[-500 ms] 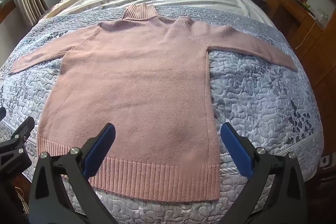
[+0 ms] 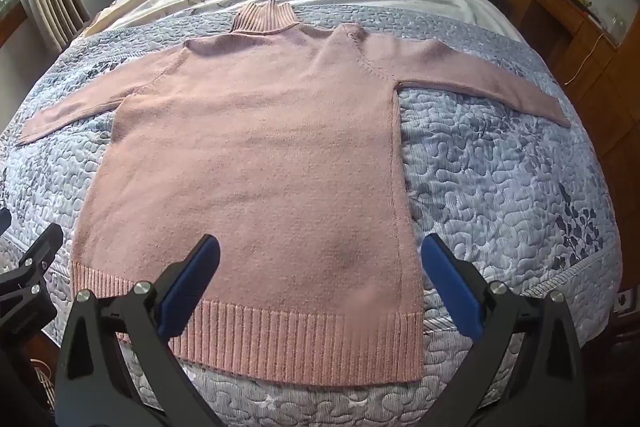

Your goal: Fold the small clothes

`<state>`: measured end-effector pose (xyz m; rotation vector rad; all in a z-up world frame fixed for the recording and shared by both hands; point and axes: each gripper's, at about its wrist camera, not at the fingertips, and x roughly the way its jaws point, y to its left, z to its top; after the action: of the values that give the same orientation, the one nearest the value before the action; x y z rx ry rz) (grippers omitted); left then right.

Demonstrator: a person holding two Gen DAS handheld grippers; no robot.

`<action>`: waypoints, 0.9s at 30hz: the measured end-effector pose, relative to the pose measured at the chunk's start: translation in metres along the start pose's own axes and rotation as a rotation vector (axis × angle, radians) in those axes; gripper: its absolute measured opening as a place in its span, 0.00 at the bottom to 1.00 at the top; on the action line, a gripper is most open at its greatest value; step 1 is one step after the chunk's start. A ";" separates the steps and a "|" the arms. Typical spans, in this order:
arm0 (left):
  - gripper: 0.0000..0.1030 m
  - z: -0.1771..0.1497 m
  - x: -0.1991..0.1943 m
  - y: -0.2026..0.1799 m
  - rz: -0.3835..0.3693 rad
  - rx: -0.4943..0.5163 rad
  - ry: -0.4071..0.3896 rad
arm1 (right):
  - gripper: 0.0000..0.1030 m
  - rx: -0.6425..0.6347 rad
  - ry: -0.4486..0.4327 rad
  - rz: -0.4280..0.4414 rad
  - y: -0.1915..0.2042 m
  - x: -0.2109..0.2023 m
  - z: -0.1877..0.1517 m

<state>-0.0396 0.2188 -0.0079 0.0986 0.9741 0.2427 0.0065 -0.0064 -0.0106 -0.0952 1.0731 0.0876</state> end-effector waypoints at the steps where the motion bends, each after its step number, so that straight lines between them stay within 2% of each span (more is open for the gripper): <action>1: 0.96 -0.001 0.000 0.001 0.001 0.000 -0.001 | 0.97 0.003 -0.004 0.001 0.000 0.000 -0.001; 27: 0.96 -0.002 0.006 -0.001 0.001 0.001 0.007 | 0.97 0.010 0.006 0.000 -0.005 0.007 0.000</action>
<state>-0.0375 0.2192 -0.0142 0.0995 0.9816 0.2440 0.0107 -0.0108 -0.0163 -0.0871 1.0790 0.0819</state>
